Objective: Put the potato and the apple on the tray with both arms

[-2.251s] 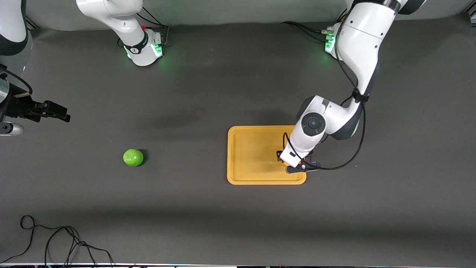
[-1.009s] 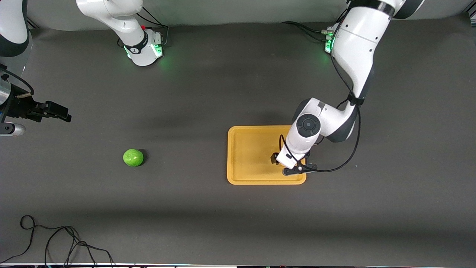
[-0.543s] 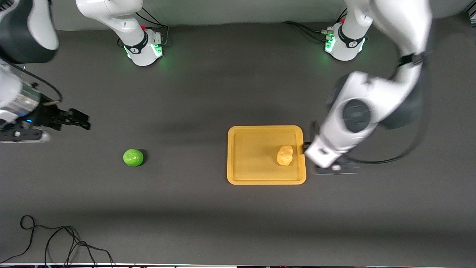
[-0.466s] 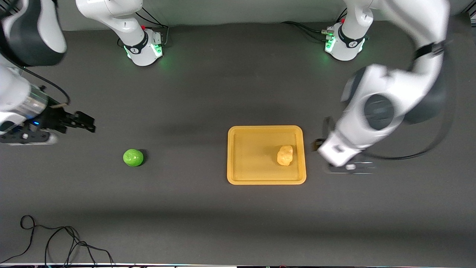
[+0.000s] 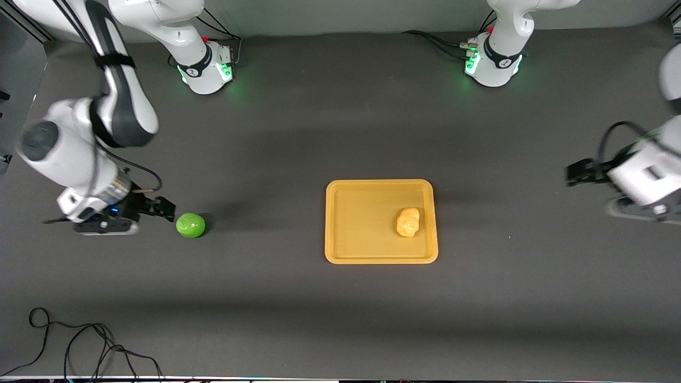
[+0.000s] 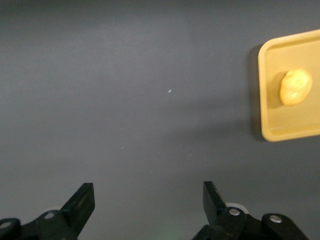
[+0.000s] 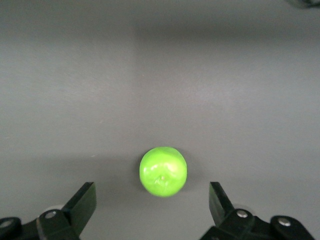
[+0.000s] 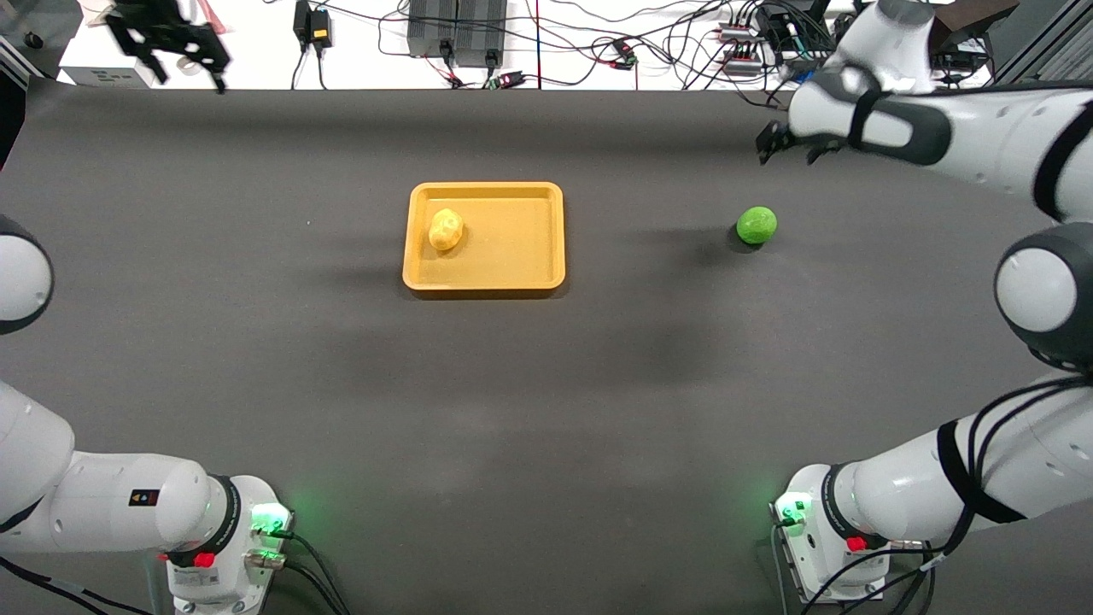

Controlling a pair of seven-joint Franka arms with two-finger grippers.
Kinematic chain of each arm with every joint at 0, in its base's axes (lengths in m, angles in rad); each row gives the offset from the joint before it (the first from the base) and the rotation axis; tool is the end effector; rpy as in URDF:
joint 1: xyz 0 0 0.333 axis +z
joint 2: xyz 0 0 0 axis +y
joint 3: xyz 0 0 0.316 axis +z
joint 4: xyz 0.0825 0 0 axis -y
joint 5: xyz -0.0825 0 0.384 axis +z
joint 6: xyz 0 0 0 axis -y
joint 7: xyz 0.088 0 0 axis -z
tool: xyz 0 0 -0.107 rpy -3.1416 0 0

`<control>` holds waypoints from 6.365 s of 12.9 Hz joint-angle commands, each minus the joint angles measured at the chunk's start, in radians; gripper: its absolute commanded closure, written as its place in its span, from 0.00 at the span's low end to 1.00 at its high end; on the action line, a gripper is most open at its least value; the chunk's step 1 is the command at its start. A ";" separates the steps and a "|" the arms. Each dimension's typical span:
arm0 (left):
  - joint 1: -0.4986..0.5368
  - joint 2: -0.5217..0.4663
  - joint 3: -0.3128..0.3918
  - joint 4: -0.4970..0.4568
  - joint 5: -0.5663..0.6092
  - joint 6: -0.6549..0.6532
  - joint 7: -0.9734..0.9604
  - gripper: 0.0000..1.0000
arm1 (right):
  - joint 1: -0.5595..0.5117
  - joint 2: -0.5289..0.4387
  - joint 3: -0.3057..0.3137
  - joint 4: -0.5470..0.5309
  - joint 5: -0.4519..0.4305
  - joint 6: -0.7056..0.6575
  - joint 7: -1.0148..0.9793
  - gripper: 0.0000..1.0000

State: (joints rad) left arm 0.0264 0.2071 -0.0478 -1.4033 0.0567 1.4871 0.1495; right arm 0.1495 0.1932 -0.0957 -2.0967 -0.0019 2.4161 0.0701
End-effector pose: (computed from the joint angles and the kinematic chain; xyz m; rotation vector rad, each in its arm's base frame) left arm 0.6069 -0.0035 0.5758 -3.0855 0.2617 0.1951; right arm 0.5847 0.0327 0.3418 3.1235 -0.0188 0.2002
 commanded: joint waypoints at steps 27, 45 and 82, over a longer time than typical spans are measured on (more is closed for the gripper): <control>0.113 -0.041 -0.011 0.012 -0.031 0.021 -0.084 0.00 | 0.192 0.153 0.005 0.624 0.005 -0.515 0.130 0.69; 0.121 -0.040 -0.007 0.055 -0.015 0.001 -0.071 0.00 | 0.717 0.819 0.002 1.167 -0.010 -0.328 0.809 0.80; 0.060 -0.002 -0.020 0.061 -0.044 0.051 -0.269 0.07 | 0.486 0.024 -0.145 0.732 -0.047 -0.799 0.174 0.00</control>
State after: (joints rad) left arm 0.1006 0.2115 -0.0719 -1.3499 0.0154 1.5306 -0.0814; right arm 0.6891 0.3665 -0.2514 -1.1922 -0.0472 1.6041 0.3463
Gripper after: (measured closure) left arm 0.079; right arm 0.000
